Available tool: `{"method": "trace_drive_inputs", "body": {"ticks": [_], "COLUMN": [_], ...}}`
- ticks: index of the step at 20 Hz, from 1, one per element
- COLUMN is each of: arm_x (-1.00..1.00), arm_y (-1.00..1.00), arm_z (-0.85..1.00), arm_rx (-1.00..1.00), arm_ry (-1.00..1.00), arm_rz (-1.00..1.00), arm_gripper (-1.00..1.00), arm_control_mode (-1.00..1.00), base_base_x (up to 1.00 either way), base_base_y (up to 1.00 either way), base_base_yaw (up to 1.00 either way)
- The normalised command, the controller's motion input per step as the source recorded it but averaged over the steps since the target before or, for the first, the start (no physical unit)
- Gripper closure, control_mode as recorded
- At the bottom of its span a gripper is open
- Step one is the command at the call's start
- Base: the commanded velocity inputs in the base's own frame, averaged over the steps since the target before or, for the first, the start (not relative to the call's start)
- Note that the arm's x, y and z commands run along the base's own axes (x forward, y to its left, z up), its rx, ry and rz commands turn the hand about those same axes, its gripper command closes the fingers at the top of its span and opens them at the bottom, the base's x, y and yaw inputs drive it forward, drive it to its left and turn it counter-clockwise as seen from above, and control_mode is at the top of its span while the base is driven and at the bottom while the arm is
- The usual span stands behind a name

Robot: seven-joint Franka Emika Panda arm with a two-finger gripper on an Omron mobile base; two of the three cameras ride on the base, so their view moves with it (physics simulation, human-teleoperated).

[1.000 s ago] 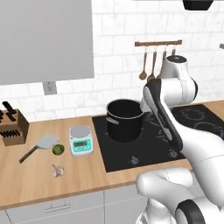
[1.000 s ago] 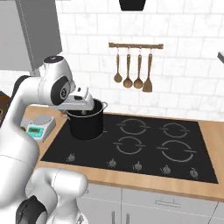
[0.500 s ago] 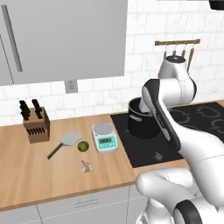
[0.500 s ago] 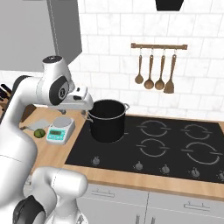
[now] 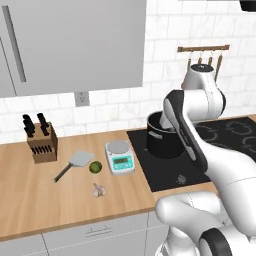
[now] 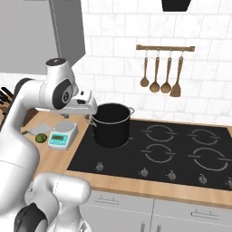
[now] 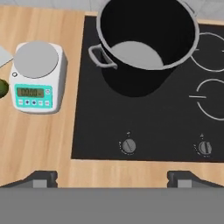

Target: Put the garlic and lime in the pot. Retrieve the spatula and lightly stir the vegetables in the pot.

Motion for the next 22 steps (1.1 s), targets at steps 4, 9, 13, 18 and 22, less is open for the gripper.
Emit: {"method": "trace_drive_inputs", "body": {"ticks": [4,9,13,18,22], "arm_x": [-0.08,-0.02,-0.18,-0.11,-0.04], "arm_y": [0.54,1.0,1.0,0.82,-0.03], "arm_z": [-0.51,-0.87,-0.54,-0.38,0.0], "arm_rx": [0.06,0.0,0.0,0.0,0.0], "arm_ry": [0.04,0.04,0.03,0.01,0.0], "arm_rz": [0.4,0.55,0.34,0.1,0.0], "arm_gripper": [-1.0,-1.0,-1.0,-1.0,-1.0], "arm_control_mode": [-1.0,-1.0,-1.0,-1.0,-1.0], "base_base_x": [0.0,0.0,0.0,0.0,0.0], "base_base_y": [0.0,0.0,0.0,0.0,0.0], "base_base_yaw": [0.0,0.0,0.0,0.0,0.0]}}
